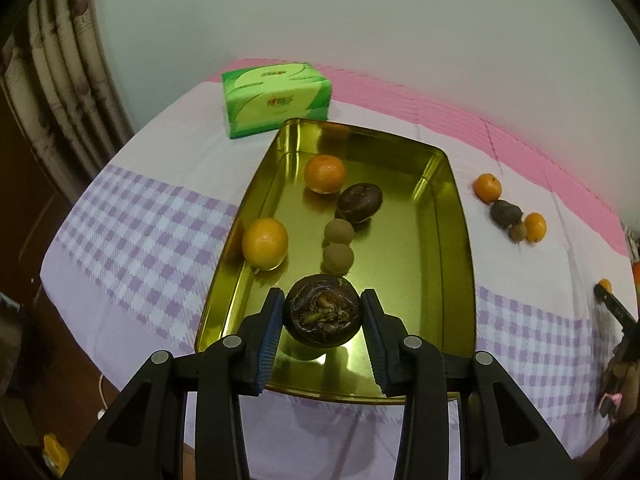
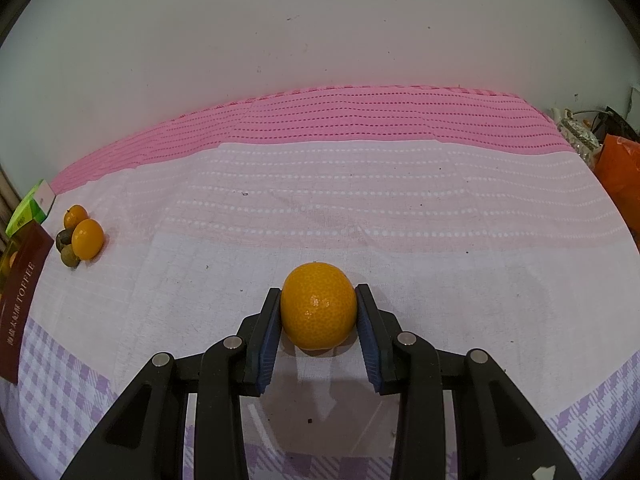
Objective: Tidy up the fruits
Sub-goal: 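Carry the passion fruit over the tin with the left gripper while the right gripper holds the mandarin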
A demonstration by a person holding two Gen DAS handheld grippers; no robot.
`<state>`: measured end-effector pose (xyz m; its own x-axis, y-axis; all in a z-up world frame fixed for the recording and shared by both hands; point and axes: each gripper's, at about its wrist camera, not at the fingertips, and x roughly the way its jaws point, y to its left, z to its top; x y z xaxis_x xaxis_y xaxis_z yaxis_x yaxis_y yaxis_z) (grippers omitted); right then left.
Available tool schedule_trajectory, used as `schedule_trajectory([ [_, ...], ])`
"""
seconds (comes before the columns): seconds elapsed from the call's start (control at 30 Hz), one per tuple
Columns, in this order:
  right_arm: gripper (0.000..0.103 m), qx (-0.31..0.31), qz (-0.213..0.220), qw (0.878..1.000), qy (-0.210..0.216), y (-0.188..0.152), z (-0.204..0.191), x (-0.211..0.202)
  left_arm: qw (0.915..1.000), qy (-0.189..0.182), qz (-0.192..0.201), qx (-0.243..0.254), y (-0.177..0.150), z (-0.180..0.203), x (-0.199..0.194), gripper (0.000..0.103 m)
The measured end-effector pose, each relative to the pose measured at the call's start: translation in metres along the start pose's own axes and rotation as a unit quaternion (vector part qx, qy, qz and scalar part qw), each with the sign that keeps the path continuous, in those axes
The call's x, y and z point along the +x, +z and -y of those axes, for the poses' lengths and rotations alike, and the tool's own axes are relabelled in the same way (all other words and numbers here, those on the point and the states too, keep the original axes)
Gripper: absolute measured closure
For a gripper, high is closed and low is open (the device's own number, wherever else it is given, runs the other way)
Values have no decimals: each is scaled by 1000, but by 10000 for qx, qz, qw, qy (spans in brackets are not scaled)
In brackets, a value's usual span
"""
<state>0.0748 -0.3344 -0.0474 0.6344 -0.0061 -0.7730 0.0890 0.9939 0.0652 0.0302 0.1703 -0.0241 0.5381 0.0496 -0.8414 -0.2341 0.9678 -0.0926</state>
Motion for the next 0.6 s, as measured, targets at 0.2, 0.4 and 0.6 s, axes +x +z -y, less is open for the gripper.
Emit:
schedule_trajectory([
  [0.2,69,15,4,10000,31,0,0,0,10000,51,-58,-4,-1,-2,6,63],
  [0.4,69,27,7,10000,50,0,1,1,9999,82,-132,33,-2,0,10,63],
  [0.6,69,33,9,10000,63,-1,2,0,9997,89,-204,130,-4,5,14,63],
])
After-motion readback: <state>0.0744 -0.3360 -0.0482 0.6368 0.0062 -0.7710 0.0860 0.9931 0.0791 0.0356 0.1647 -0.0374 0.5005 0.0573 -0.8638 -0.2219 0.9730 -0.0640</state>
